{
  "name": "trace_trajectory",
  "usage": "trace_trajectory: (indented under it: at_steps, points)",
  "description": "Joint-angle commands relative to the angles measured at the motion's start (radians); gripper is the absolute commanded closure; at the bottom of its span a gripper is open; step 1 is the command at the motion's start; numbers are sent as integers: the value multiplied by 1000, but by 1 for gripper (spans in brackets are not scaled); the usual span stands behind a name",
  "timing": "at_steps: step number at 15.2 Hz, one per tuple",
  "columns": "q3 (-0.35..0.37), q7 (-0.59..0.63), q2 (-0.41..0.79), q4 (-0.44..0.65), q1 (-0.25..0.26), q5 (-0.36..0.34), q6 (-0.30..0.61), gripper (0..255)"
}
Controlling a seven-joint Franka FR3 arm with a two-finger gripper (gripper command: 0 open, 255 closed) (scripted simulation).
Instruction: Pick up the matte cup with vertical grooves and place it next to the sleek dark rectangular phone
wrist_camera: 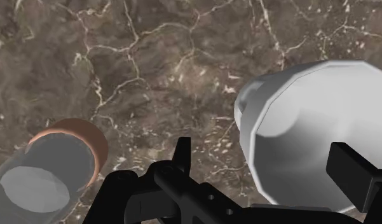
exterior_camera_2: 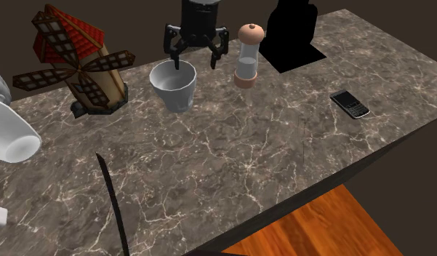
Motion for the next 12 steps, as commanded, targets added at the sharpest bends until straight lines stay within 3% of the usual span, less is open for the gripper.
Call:
trace_trajectory:
  at_steps: [1,7,12]
  points:
    - [0,0,15,2,4,-2,15,0]
    - [0,0,31,-49,9,-3,82,0]
    - [0,0,31,-49,9,-3,82,0]
